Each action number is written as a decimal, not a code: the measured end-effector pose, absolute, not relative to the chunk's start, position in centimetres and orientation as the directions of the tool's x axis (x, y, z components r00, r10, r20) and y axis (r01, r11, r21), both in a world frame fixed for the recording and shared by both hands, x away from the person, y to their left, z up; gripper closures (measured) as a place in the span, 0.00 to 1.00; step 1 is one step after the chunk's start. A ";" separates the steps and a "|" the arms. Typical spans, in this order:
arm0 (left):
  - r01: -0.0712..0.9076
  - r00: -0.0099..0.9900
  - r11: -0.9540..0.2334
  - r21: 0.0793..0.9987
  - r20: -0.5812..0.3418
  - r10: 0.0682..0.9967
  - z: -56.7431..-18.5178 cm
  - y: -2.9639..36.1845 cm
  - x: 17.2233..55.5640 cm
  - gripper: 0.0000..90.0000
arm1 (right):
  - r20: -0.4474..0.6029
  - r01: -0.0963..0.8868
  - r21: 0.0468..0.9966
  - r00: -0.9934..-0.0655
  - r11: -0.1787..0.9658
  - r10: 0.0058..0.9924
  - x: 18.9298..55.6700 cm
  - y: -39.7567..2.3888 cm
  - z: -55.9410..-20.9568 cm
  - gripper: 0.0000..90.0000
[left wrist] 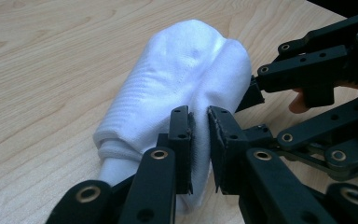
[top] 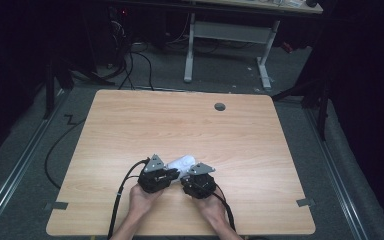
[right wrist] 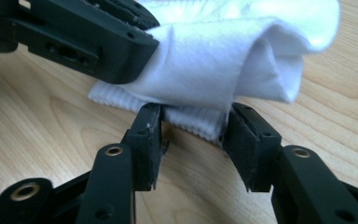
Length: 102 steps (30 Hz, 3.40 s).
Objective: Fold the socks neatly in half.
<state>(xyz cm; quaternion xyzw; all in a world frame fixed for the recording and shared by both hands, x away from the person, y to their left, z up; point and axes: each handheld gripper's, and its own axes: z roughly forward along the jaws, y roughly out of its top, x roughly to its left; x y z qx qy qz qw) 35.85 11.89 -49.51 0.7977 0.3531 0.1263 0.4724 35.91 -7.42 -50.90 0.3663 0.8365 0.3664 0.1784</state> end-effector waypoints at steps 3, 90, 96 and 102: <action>0.444 0.718 -0.302 0.843 -0.133 0.683 -49.5 11.9 35.8 0.87 | -0.023 0.481 0.746 -0.673 0.461 0.740 35.7 -7.7 -50.9 0.60; 0.617 0.528 -0.191 0.763 -0.221 0.820 -50.7 12.8 34.6 0.59 | 0.042 0.450 0.759 -0.755 0.471 0.655 36.7 -9.2 -49.4 0.57; 0.612 0.535 -0.198 0.765 -0.216 0.817 -50.6 12.2 35.7 0.60 | 0.043 0.467 0.764 -0.725 0.445 0.687 37.2 -9.6 -49.4 0.58; 0.610 0.537 -0.193 0.768 -0.222 0.814 -50.5 11.6 37.0 0.60 | 0.038 0.483 0.772 -0.685 0.414 0.728 37.9 -10.0 -49.5 0.58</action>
